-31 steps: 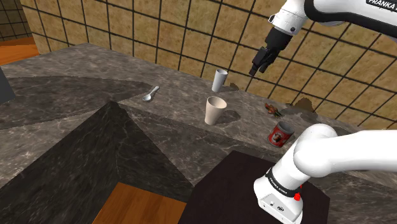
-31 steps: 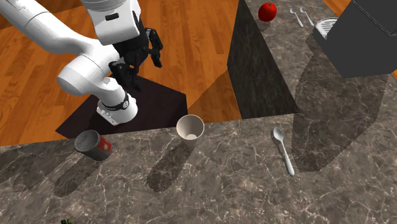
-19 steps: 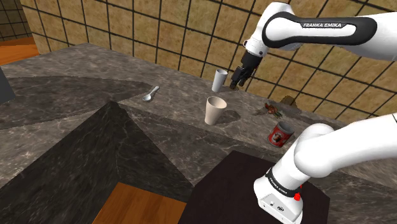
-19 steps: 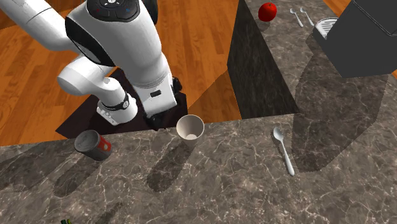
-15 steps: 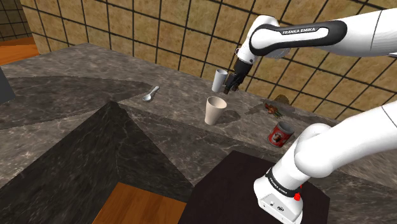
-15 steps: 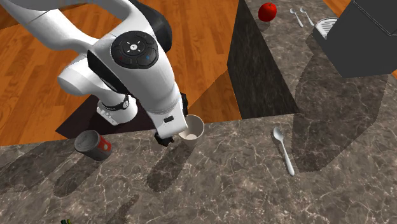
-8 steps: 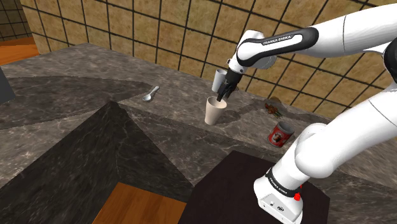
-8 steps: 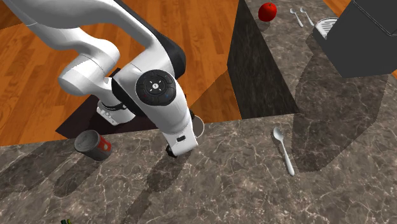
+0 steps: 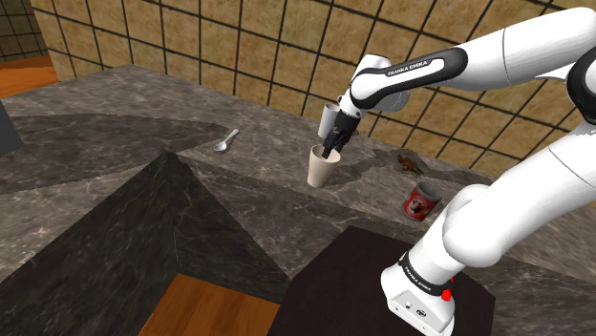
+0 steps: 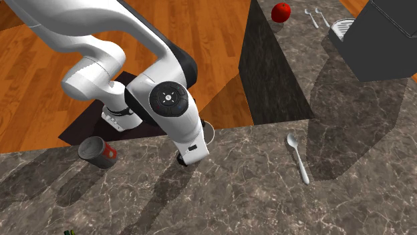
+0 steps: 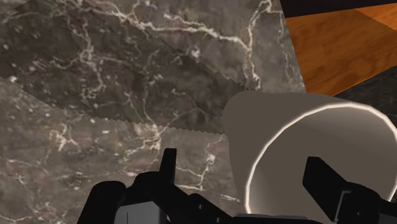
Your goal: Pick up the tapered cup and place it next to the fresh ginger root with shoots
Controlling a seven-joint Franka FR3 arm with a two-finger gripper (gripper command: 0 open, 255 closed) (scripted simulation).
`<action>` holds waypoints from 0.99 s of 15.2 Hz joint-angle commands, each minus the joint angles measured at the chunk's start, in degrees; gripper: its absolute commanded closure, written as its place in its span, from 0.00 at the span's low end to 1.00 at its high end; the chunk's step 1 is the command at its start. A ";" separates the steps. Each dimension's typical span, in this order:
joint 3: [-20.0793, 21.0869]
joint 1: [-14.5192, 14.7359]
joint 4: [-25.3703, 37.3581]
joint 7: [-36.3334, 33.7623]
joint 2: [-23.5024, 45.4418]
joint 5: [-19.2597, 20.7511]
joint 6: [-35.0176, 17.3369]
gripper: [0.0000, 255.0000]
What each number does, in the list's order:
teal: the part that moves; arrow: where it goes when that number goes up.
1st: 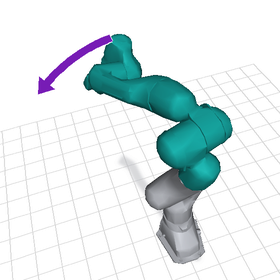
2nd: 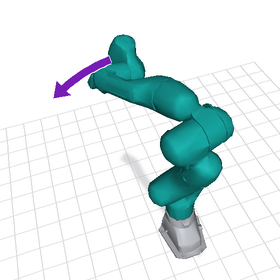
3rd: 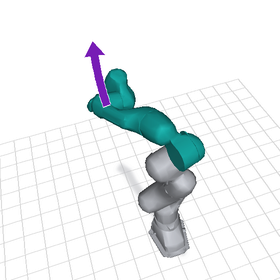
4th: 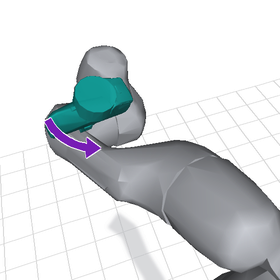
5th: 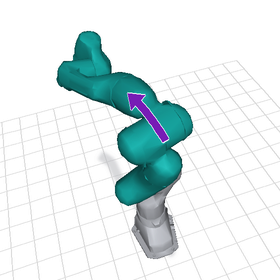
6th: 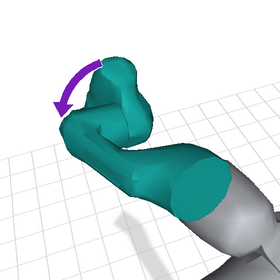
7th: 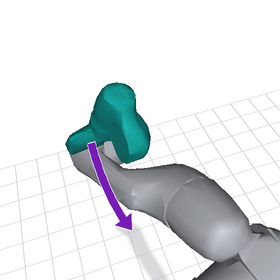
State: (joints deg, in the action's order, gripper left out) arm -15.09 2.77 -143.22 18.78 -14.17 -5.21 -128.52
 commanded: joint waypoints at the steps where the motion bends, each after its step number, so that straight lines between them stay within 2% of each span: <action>1: -0.01 0.00 -0.02 0.03 0.03 -0.01 -0.06 0.00; 4: -0.01 0.00 -0.01 0.02 0.03 -0.01 -0.04 0.00; 5: -0.01 0.00 -0.01 0.02 0.03 -0.01 -0.04 1.00; 15: 0.07 -0.07 0.36 -0.20 -0.45 0.18 0.78 1.00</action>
State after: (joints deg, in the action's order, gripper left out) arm -15.02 2.75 -143.06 18.64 -14.43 -5.13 -128.13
